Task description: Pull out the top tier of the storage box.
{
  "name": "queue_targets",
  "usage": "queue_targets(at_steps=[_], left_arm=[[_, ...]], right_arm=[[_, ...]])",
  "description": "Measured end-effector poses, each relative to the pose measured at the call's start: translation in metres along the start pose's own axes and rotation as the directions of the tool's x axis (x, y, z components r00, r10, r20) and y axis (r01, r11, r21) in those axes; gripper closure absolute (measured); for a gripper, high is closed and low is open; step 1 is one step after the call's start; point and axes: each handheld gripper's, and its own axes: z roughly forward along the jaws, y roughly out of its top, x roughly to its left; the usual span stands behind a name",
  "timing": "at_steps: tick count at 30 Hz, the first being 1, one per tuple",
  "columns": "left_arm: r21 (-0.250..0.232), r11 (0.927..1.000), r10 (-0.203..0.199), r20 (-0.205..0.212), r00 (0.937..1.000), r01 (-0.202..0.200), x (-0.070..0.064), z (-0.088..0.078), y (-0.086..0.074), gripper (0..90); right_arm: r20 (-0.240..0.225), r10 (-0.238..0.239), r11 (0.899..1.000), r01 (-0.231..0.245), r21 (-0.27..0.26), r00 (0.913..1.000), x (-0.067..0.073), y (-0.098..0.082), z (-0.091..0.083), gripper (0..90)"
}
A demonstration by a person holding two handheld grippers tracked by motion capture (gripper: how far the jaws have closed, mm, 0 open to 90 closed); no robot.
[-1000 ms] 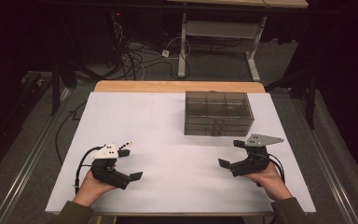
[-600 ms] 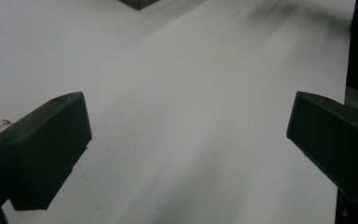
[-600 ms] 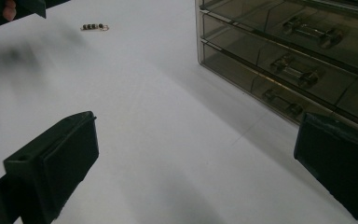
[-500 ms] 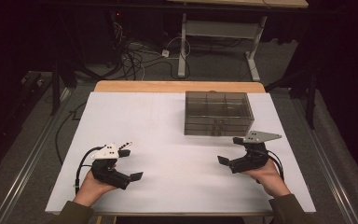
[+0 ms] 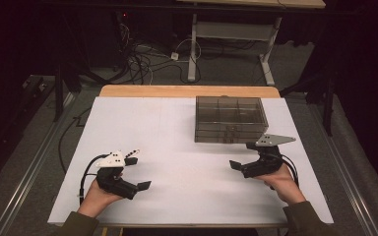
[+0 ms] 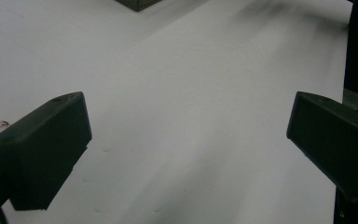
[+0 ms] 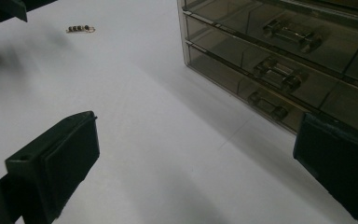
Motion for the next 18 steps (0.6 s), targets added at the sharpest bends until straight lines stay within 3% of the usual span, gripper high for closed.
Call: queue_targets(at_steps=[18], left_arm=[[-0.001, 1.0, 0.0, 0.003, 1.0, 0.0, 0.0, 0.0, 0.0, 0.0]], right_arm=[[0.001, 0.008, 1.0, -0.008, 0.001, 1.0, -0.009, 0.012, 0.009, 1.7]])
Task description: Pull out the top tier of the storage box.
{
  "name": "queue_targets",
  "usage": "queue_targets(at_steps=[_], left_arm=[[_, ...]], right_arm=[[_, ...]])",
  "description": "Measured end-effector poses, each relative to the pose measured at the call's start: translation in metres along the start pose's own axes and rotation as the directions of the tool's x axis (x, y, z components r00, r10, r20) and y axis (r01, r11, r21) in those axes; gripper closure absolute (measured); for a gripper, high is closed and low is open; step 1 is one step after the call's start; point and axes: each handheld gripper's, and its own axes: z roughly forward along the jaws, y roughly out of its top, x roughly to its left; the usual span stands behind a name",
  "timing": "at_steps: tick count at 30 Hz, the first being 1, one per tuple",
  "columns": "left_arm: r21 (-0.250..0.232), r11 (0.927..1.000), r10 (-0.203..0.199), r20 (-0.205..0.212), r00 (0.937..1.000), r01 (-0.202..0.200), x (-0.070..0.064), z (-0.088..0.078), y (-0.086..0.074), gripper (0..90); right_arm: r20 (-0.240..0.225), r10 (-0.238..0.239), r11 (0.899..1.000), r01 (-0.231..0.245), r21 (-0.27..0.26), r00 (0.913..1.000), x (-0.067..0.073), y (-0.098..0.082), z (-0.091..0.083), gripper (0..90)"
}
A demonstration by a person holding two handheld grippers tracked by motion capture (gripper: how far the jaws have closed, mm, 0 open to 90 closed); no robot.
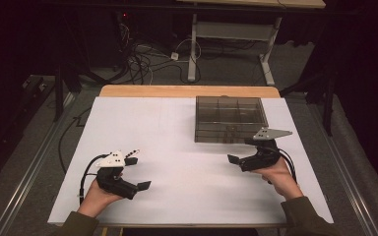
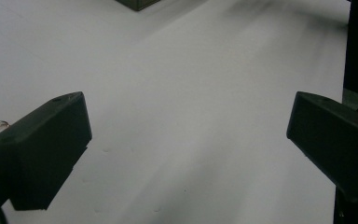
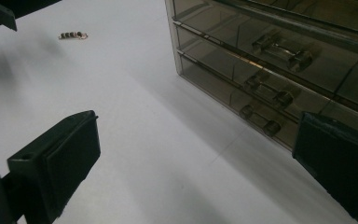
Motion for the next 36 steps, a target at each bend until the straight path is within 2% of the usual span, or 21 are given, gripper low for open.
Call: queue_targets(at_steps=[16, 31, 36], left_arm=[[0.0, 1.0, 0.001, -0.003, 1.0, -0.001, 0.0, 0.0, -0.001, 0.0], [-0.003, 1.0, 0.0, -0.012, 0.9999, 0.0, 0.001, 0.001, -0.002, 0.0], [-0.007, 1.0, -0.005, -0.015, 0.9999, 0.005, 0.003, 0.0, -0.004, 0.0]], right_arm=[[0.019, -0.006, 1.0, 0.006, -0.011, 0.9998, -0.008, 0.015, 0.006, 3.8], [0.02, -0.007, 1.0, 0.008, -0.01, 0.9998, -0.012, 0.014, 0.016, 5.9], [0.035, -0.006, 1.0, 0.006, -0.012, 0.9994, -0.012, 0.013, 0.018, 8.7]])
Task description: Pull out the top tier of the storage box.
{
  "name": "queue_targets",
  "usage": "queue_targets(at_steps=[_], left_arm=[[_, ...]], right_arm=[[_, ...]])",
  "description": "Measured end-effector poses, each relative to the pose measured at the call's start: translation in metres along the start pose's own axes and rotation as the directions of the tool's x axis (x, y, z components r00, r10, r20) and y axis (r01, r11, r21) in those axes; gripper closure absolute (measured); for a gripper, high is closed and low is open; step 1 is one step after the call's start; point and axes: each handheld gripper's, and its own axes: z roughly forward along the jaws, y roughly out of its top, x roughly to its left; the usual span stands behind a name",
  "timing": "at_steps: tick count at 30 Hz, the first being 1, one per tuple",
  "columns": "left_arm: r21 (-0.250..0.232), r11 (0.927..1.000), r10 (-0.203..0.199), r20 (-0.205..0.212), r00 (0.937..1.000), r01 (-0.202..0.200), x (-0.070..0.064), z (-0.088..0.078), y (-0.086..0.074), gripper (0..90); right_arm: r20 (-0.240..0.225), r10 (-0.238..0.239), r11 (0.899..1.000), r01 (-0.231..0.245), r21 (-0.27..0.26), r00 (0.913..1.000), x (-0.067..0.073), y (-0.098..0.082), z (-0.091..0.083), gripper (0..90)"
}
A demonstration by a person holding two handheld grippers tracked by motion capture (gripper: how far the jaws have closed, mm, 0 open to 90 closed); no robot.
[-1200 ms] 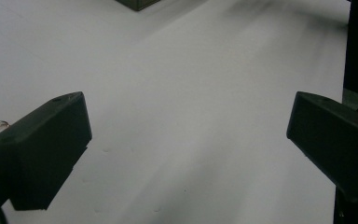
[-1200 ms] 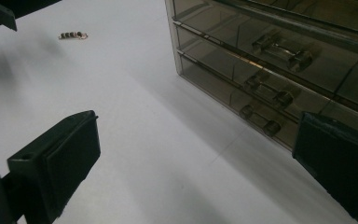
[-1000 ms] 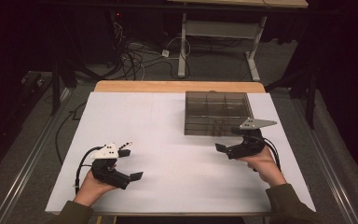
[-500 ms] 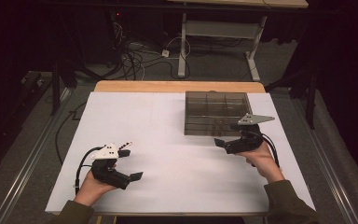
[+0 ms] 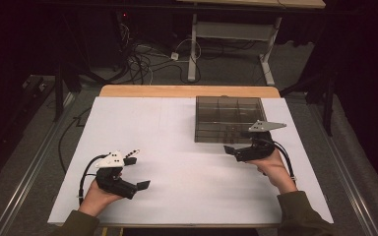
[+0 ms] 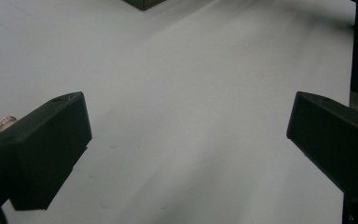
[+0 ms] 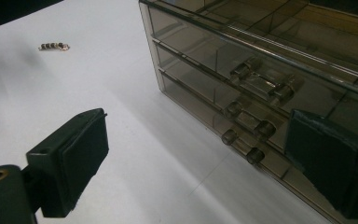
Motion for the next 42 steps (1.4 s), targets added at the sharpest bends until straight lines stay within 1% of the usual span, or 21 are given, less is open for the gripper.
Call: queue_targets(at_steps=[4, 9, 10, 16, 23, 29, 33, 35, 38, 42], left_arm=[[-0.001, 1.0, 0.0, 0.001, 1.0, 0.0, 0.0009, -0.0001, -0.0008, 0.0], [-0.002, 1.0, -0.002, -0.003, 1.0, 0.002, 0.0015, 0.0003, -0.0013, 0.0], [-0.002, 1.0, -0.002, -0.003, 1.0, 0.002, 0.0016, 0.0004, -0.0013, 0.0], [-0.001, 1.0, -0.004, -0.001, 1.0, 0.004, 0.0018, 0.0009, -0.0012, 0.0], [-0.003, 0.9999, -0.01, 0.001, 0.9999, 0.01, 0.0027, 0.001, -0.0012, 0.0], [-0.003, 0.9999, -0.015, 0.001, 0.9999, 0.015, 0.0028, 0.0014, -0.0012, 0.0], [-0.005, 0.9998, -0.017, 0.002, 0.9999, 0.017, 0.0029, 0.0013, -0.0011, 0.0], [-0.007, 0.9998, -0.017, 0.0, 0.9999, 0.017, 0.0029, 0.0013, -0.001, 0.0], [-0.009, 0.9998, -0.017, 0.0, 0.9999, 0.017, 0.0031, 0.0011, -0.001, 0.0], [-0.008, 0.9998, -0.018, -0.002, 0.9998, 0.018, 0.0033, 0.0011, -0.0011, 0.0]], right_arm=[[0.002, 0.002, 1.0, -0.002, 0.0, 1.0, 0.0007, -0.0006, 0.0008, 9.9], [0.008, -0.001, 1.0, 0.001, -0.001, 1.0, 0.0007, -0.0018, 0.0006, 13.7], [0.017, -0.004, 1.0, 0.004, -0.004, 0.9998, 0.0009, -0.0026, -0.0003, 15.6], [0.028, -0.005, 1.0, 0.005, -0.003, 0.9996, -0.0001, -0.0043, -0.0015, 18.1], [0.038, -0.019, 1.0, 0.019, -0.003, 0.9991, 0.0011, -0.0046, -0.0012, 21.3], [0.065, -0.025, 1.0, 0.025, 0.005, 0.9975, 0.0016, -0.0055, -0.0016, 25.5], [0.072, -0.025, 1.0, 0.025, 0.003, 0.9971, 0.0015, -0.0054, -0.0011, 27.7], [0.09, -0.039, 0.999, 0.038, 0.007, 0.9952, 0.0023, -0.0055, -0.0002, 29.9], [0.097, -0.047, 0.999, 0.046, 0.009, 0.9942, 0.003, -0.0053, 0.0004, 30.6], [0.133, -0.081, 0.997, 0.079, 0.018, 0.9879, 0.0059, -0.005, 0.0016, 32.8]])
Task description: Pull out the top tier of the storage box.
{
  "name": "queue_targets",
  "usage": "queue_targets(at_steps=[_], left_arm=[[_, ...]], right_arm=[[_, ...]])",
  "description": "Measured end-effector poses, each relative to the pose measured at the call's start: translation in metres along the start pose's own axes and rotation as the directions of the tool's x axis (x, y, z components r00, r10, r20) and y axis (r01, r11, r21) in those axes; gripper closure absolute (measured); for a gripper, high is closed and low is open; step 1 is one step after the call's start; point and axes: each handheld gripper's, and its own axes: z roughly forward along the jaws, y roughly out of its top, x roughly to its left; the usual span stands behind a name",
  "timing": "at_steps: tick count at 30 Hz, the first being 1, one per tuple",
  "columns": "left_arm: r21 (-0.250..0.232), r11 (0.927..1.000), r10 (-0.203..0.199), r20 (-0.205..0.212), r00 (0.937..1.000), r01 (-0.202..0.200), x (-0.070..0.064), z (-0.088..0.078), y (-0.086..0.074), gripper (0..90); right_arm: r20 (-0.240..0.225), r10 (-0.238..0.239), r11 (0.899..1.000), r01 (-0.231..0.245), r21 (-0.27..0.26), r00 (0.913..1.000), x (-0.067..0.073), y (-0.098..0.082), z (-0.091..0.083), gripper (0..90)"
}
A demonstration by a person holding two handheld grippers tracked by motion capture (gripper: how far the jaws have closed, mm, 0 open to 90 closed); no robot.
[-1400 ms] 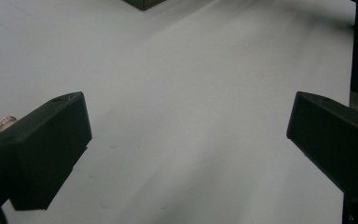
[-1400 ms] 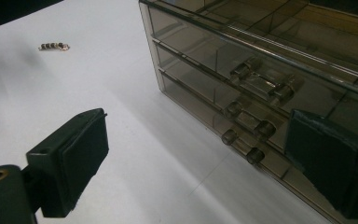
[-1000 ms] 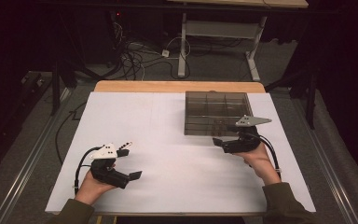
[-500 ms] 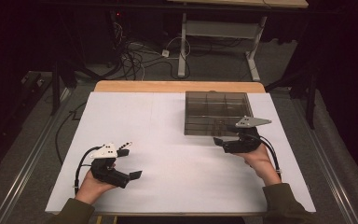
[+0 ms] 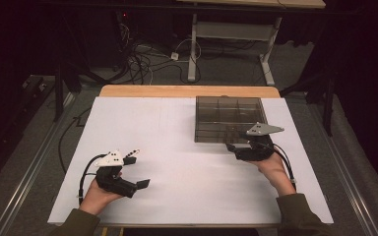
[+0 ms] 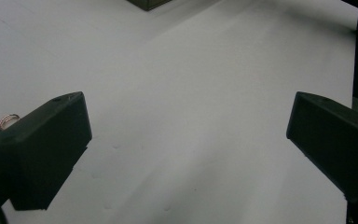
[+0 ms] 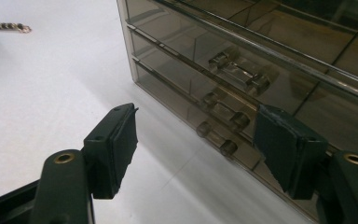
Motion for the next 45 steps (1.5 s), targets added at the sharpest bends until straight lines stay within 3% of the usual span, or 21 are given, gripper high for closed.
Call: queue_targets(at_steps=[17, 31, 45], left_arm=[[0.003, 1.0, 0.001, -0.009, 1.0, -0.001, 0.0, 0.0, 0.0, 0.0], [0.005, 1.0, 0.004, -0.012, 0.9999, -0.004, 0.0, -0.001, 0.0, 0.0], [0.006, 1.0, 0.005, -0.01, 0.9999, -0.005, 0.0, 0.0, 0.0, 0.0]], right_arm=[[0.079, -0.079, 0.997, 0.078, 0.009, 0.9938, 0.004, 0.0, 0.0, 36.0], [0.111, -0.127, 0.992, 0.127, 0.01, 0.9857, 0.009, 0.0, 0.001, 36.9], [0.164, -0.202, 0.979, 0.201, 0.024, 0.9655, 0.015, -0.001, 0.002, 38.2]])
